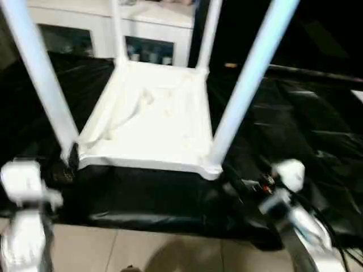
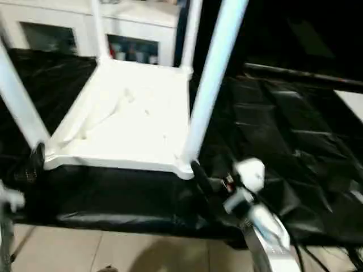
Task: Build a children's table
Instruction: Flip table
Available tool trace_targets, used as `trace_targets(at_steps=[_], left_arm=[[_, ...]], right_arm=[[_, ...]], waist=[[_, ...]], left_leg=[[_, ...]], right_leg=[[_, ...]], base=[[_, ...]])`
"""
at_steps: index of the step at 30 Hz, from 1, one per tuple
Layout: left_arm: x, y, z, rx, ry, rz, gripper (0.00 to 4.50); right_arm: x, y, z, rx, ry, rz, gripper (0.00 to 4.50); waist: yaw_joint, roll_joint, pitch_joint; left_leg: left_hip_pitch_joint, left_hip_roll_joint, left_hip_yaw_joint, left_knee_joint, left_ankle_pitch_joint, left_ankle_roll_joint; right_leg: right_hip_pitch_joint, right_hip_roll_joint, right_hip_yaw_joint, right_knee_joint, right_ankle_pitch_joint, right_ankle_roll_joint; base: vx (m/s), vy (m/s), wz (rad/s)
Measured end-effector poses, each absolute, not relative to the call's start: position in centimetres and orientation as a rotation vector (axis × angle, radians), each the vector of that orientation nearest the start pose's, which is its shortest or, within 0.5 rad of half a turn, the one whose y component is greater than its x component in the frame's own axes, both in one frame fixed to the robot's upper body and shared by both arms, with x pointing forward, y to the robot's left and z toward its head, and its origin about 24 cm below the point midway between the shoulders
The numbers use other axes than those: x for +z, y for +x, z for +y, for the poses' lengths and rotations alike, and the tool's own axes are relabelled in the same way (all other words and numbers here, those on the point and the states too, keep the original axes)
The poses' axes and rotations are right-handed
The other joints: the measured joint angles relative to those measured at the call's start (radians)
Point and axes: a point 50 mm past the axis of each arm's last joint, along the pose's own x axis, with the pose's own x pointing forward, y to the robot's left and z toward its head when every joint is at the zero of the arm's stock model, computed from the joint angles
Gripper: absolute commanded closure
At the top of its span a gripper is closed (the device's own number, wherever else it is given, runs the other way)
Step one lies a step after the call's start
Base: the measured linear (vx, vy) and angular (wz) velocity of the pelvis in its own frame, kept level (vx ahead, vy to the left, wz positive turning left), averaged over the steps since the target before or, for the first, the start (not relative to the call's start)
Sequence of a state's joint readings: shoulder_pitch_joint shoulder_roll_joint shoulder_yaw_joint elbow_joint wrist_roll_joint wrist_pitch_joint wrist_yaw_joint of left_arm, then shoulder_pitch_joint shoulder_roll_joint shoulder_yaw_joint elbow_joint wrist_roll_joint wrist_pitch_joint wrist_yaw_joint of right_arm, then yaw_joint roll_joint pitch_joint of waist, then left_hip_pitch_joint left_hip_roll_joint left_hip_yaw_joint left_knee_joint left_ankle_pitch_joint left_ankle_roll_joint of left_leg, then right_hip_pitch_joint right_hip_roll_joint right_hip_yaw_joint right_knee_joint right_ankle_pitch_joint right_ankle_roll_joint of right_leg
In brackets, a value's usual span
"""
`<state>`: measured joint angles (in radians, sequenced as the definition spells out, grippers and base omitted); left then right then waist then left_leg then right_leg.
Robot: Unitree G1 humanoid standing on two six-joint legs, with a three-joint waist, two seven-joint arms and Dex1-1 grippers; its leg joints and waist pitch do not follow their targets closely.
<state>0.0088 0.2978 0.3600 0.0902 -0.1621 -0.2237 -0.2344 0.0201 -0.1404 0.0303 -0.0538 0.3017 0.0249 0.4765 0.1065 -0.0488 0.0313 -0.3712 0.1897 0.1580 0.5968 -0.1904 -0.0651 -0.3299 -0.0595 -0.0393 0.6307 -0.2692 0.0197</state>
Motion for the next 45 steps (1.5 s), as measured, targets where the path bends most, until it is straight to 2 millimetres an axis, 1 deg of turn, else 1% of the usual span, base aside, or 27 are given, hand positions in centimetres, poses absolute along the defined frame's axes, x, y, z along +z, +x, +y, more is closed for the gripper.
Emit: trace_targets(at_steps=[1,4,5,8,9,10,12,14,15,17,19,22,23,24,25,27,30,32,33,34,36,38,42,44,45], left_arm=[[7.3,24.2,28.4,0.115,0.180,-0.158,0.03],[7.1,26.0,28.5,0.100,0.139,-0.119,0.03],[7.1,26.5,28.3,0.087,0.124,-0.115,0.03],[6.7,27.1,28.1,0.081,0.117,-0.083,0.03],[6.6,27.2,28.1,0.085,0.120,-0.073,0.30],[6.4,27.3,28.0,0.090,0.121,-0.066,0.38],[6.3,27.5,27.6,0.093,0.112,-0.065,0.44],[6.3,27.6,27.3,0.091,0.108,-0.060,0.73],[6.2,27.6,27.2,0.088,0.105,-0.058,0.82],[6.2,27.8,27.1,0.084,0.100,-0.058,0.86],[6.1,28.0,27.1,0.083,0.098,-0.058,1.17],[6.1,28.1,27.1,0.086,0.096,-0.059,1.35],[6.1,28.1,27.1,0.086,0.096,-0.060,1.48],[6.1,28.1,27.1,0.086,0.096,-0.060,1.48],[6.1,28.1,27.1,0.087,0.095,-0.060,1.70],[6.1,28.1,27.1,0.086,0.093,-0.062,1.79],[6.1,28.1,27.0,0.078,0.089,-0.062,2.11],[6.1,28.1,26.9,0.066,0.088,-0.063,2.29],[6.1,28.2,26.8,0.056,0.087,-0.063,2.29],[6.1,28.2,26.4,0.039,0.084,-0.064,2.37],[6.0,28.3,25.9,0.015,0.076,-0.066,2.40],[6.0,28.5,24.7,-0.042,0.065,-0.072,2.42],[5.8,28.6,22.8,-0.144,0.038,-0.076,2.44],[5.7,28.6,21.4,-0.205,0.027,-0.074,2.44],[5.6,28.6,20.9,-0.231,0.024,-0.071,2.44]], right_arm=[[5.0,25.4,-14.1,0.502,0.156,-0.035,0.00],[5.1,27.4,-13.0,0.492,0.140,-0.029,0.00],[5.2,27.9,-12.5,0.493,0.134,-0.034,0.00],[5.1,28.7,-12.1,0.471,0.129,-0.021,0.00],[5.0,28.9,-11.9,0.469,0.131,-0.017,0.29],[5.0,29.2,-11.7,0.471,0.133,-0.014,0.36],[5.0,29.2,-11.5,0.474,0.142,-0.012,0.41],[4.9,29.2,-11.4,0.476,0.149,-0.012,0.71],[4.9,29.3,-11.3,0.474,0.151,-0.017,0.80],[4.8,29.4,-11.2,0.468,0.166,-0.026,0.83],[4.8,29.6,-10.8,0.468,0.187,-0.033,1.14],[5.1,29.9,-10.7,0.466,0.196,-0.049,1.33],[5.1,30.0,-10.7,0.465,0.197,-0.050,1.46],[5.0,30.0,-10.7,0.463,0.198,-0.049,1.46],[5.0,30.0,-10.7,0.461,0.201,-0.046,1.65],[4.7,30.0,-10.6,0.459,0.205,-0.037,1.76],[4.6,30.1,-10.7,0.442,0.207,-0.039,2.07],[4.6,30.1,-11.0,0.416,0.210,-0.053,2.25],[4.6,30.1,-11.0,0.411,0.209,-0.056,2.25],[4.6,30.1,-11.2,0.398,0.210,-0.058,2.37],[4.6,30.0,-11.6,0.377,0.209,-0.064,2.44],[4.6,29.7,-12.6,0.326,0.202,-0.079,2.52],[4.6,28.9,-14.6,0.232,0.185,-0.098,2.56],[4.5,27.9,-16.0,0.170,0.168,-0.111,2.57],[4.5,27.6,-16.5,0.147,0.161,-0.114,2.57]], waist=[[-0.003,0.000,0.000],[-0.007,-0.001,0.000],[-0.006,0.000,0.000],[-0.004,-0.001,0.000],[-0.004,-0.001,0.000],[-0.004,0.000,0.000],[0.000,0.000,0.000],[0.006,0.000,0.000],[0.007,0.000,0.000],[0.009,0.000,0.000],[0.009,0.000,0.001],[0.012,0.000,0.001],[0.013,0.000,0.001],[0.013,0.000,0.001],[0.013,-0.001,0.001],[0.015,-0.001,0.001],[0.021,-0.001,0.001],[0.025,-0.001,0.002],[0.029,-0.001,0.002],[0.035,0.000,0.002],[0.041,0.000,0.002],[0.052,0.002,0.003],[0.065,0.005,0.005],[0.070,0.012,0.008],[0.070,0.015,0.009]], left_leg=[[0.000,0.000,0.000,0.000,0.001,-0.002],[0.000,0.000,0.000,0.000,0.001,-0.002],[0.000,0.001,0.000,0.000,0.002,-0.003],[-0.001,0.000,0.000,0.000,0.002,-0.003],[-0.001,0.000,0.000,0.000,0.002,-0.003],[-0.001,0.001,0.001,0.000,0.002,-0.003],[-0.002,0.001,0.001,0.000,0.002,-0.003],[-0.002,0.001,0.001,-0.001,0.002,-0.003],[-0.002,0.001,0.001,-0.001,0.002,-0.003],[-0.002,0.001,0.001,-0.001,0.002,-0.003],[-0.002,0.001,0.001,-0.001,0.002,-0.003],[-0.002,0.001,0.001,-0.001,0.002,-0.003],[-0.002,0.001,0.001,-0.001,0.002,-0.003],[-0.002,0.001,0.001,-0.001,0.002,-0.003],[-0.002,0.001,0.001,-0.001,0.002,-0.003],[-0.002,0.001,0.002,-0.001,0.002,-0.003],[-0.002,0.001,0.002,-0.001,0.002,-0.003],[-0.003,0.001,0.003,-0.001,0.002,-0.003],[-0.003,0.001,0.003,-0.002,0.002,-0.003],[-0.003,0.001,0.004,-0.002,0.002,-0.003],[-0.006,0.002,0.005,-0.002,0.002,-0.003],[-0.013,0.002,0.006,-0.002,0.004,-0.003],[-0.016,0.002,0.009,-0.002,0.005,-0.001],[-0.016,0.002,0.011,-0.002,0.005,-0.001],[-0.017,0.002,0.012,-0.002,0.005,-0.001]], right_leg=[[-0.001,0.000,0.000,0.000,0.001,-0.001],[-0.004,0.000,0.000,0.001,0.004,-0.003],[-0.004,0.000,0.000,0.001,0.004,-0.003],[-0.004,0.000,0.000,0.000,0.003,-0.004],[-0.004,0.000,0.000,0.000,0.003,-0.004],[-0.005,0.000,0.000,0.000,0.003,-0.004],[-0.005,0.000,0.000,0.000,0.002,-0.004],[-0.006,0.000,0.000,0.000,0.002,-0.004],[-0.006,0.000,0.000,0.000,0.002,-0.004],[-0.006,0.000,0.000,0.000,0.002,-0.005],[-0.006,0.000,0.000,0.000,0.002,-0.005],[-0.006,0.000,0.000,0.000,0.002,-0.005],[-0.006,0.000,0.000,0.000,0.002,-0.005],[-0.006,0.000,0.000,0.000,0.002,-0.005],[-0.006,0.000,0.000,0.000,0.002,-0.005],[-0.006,0.000,0.000,0.000,0.002,-0.004],[-0.006,0.000,0.000,0.000,0.002,-0.004],[-0.007,0.000,0.001,0.000,0.002,-0.004],[-0.008,0.000,0.001,0.000,0.002,-0.004],[-0.009,0.000,0.001,0.000,0.002,-0.004],[-0.012,-0.001,0.002,0.000,0.002,-0.004],[-0.017,-0.001,0.001,0.000,0.004,-0.001],[-0.018,-0.002,0.001,-0.001,0.008,0.006],[-0.018,-0.004,0.001,-0.002,0.008,0.006],[-0.019,-0.004,0.001,-0.002,0.008,0.007]], base=[[0.000,0.000,0.00],[0.000,0.000,0.00],[0.000,0.000,0.00],[0.000,0.000,0.00],[0.000,0.000,0.00],[0.000,0.000,0.00],[0.000,0.000,0.00],[0.000,0.000,0.00],[0.000,0.000,0.00],[0.000,0.000,0.00],[0.000,0.000,0.00],[0.000,0.000,0.00],[0.000,0.000,0.00],[0.000,0.000,0.00],[0.000,0.000,0.00],[0.000,0.000,0.00],[0.000,0.000,0.00],[0.000,0.000,0.00],[0.000,0.000,0.00],[0.000,0.000,0.00],[0.000,0.000,0.00],[0.000,0.000,0.00],[0.000,0.000,0.00],[0.000,0.000,0.00],[0.000,0.000,0.00]])
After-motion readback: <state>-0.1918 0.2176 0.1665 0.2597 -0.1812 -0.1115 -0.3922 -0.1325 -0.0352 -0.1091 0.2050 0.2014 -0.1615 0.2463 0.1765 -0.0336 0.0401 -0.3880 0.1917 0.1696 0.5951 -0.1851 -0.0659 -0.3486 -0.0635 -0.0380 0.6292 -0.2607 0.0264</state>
